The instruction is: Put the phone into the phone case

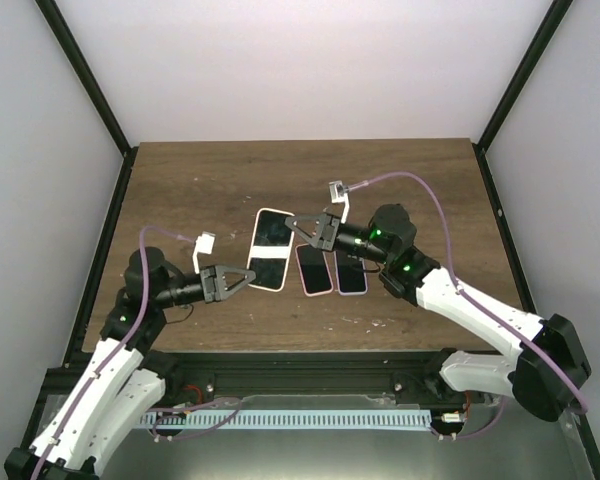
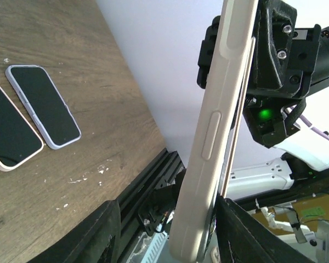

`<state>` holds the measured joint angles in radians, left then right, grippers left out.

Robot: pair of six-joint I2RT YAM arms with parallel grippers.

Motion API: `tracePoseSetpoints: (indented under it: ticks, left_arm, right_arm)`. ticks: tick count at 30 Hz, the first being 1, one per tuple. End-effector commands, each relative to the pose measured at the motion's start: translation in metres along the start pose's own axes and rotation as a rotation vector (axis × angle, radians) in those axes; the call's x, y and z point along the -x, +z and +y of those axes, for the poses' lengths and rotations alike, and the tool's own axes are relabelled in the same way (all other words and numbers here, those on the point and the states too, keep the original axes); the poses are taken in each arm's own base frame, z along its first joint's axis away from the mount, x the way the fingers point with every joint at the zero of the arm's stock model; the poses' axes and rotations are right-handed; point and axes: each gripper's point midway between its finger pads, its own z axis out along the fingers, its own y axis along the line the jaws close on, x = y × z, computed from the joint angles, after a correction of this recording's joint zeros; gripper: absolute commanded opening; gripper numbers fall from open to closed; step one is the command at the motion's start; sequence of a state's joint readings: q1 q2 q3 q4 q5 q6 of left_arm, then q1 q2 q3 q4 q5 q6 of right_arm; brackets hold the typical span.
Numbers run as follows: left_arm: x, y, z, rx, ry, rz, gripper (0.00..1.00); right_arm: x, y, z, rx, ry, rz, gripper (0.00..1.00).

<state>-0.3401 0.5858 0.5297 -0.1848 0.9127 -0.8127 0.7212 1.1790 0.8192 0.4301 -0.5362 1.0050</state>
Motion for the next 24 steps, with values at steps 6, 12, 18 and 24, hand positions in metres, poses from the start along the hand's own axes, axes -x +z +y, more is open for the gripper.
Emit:
tracePoseSetpoints:
  ticks: [6, 12, 18, 24]
  left_arm:
    - [0.0, 0.001, -0.002, -0.017, 0.006, 0.013, 0.31]
    - [0.002, 0.003, 0.02, 0.093, -0.012, 0.004, 0.0]
    - [0.004, 0.001, 0.024, 0.135, 0.005, 0.004, 0.07]
    - [0.011, -0.006, 0.021, 0.186, 0.037, -0.031, 0.47]
  right_arm:
    - [0.032, -0.001, 0.03, 0.067, -0.017, -0.104, 0.01]
    - [0.031, -0.003, 0.026, 0.041, -0.03, -0.108, 0.01]
    - [0.03, -0.001, 0.022, 0.03, -0.032, -0.104, 0.01]
    - [0.025, 0.0, 0.013, 0.008, -0.039, -0.082, 0.01]
